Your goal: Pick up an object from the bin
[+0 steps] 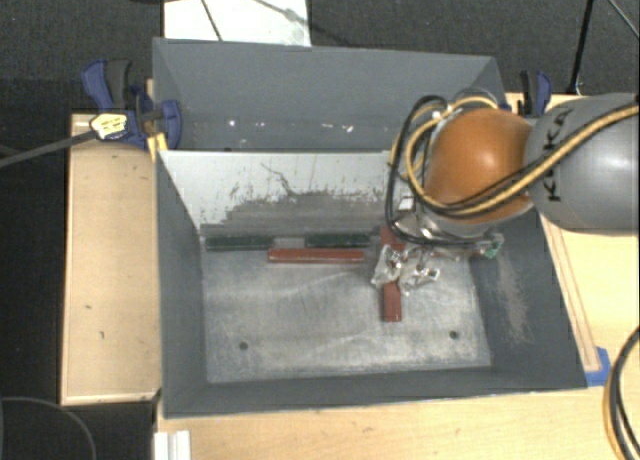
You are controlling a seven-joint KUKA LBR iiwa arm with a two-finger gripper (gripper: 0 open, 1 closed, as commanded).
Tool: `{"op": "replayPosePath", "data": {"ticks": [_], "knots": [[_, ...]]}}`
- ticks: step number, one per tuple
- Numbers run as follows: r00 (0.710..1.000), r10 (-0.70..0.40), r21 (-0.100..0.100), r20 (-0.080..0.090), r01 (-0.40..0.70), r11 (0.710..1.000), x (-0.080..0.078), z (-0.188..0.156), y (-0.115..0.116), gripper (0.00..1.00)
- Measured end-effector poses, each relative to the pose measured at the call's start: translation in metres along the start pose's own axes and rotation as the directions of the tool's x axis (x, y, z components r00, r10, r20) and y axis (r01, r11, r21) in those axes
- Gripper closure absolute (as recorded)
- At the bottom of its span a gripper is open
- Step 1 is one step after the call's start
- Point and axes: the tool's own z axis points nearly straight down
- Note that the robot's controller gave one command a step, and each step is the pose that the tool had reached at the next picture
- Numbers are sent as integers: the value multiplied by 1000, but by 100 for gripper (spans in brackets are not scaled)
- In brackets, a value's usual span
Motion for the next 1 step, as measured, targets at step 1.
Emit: {"op": "replayPosePath", "data": {"ticks": [1], "knots": [[1000,2,0,0,-2,1000,0,0,0,100]]}}
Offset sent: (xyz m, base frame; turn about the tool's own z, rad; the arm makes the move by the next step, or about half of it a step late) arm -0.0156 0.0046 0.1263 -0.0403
